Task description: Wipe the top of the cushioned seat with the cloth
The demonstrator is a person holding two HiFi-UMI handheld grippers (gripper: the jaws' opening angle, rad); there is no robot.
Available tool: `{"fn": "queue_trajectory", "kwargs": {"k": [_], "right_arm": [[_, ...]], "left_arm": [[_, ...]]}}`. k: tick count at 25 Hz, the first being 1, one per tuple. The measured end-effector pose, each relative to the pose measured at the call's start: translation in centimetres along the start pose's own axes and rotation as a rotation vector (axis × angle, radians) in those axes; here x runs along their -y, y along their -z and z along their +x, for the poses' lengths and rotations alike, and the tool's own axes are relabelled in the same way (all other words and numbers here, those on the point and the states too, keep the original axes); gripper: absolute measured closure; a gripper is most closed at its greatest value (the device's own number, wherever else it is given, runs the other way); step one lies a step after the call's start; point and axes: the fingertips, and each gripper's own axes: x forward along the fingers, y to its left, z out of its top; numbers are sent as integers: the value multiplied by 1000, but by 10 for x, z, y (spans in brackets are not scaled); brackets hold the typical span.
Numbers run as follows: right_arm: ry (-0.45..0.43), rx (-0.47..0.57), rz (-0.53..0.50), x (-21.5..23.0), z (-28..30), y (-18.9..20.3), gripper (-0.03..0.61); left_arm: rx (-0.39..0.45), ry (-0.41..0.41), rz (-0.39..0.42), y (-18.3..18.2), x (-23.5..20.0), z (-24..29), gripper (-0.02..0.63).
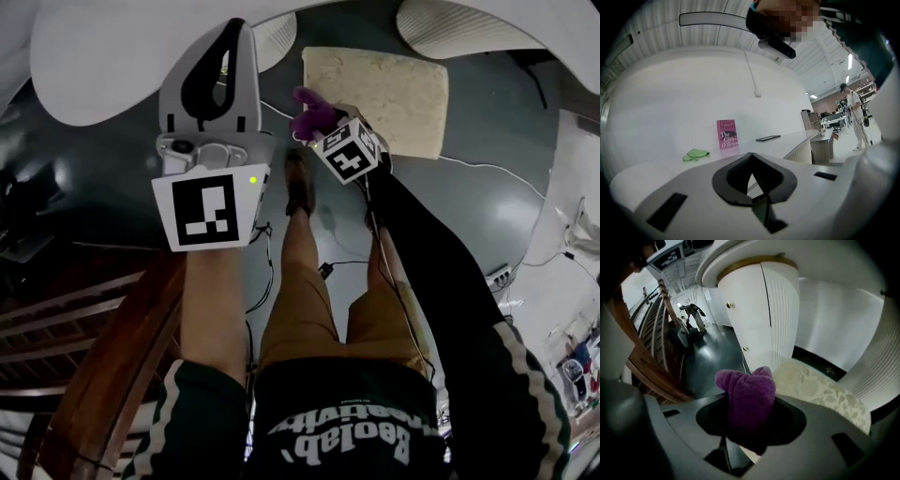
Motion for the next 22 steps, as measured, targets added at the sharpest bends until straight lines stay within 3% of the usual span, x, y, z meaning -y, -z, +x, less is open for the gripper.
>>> {"fn": "queue_trajectory", "kwargs": {"k": [3, 8, 17, 22], "right_arm": [[45, -83, 35, 6, 15, 14, 390], [121, -91, 82, 55, -5, 38, 390], [302, -208, 155, 180, -94, 155, 390], [444, -342, 193, 230, -149, 219, 391]], "left_arm": [[-6, 8, 14, 1, -8, -9, 600], [-24, 18, 14, 8, 1, -6, 600], [-2, 25, 8, -3, 39, 8, 600], [5, 41, -6, -7, 60, 16, 600]]}}
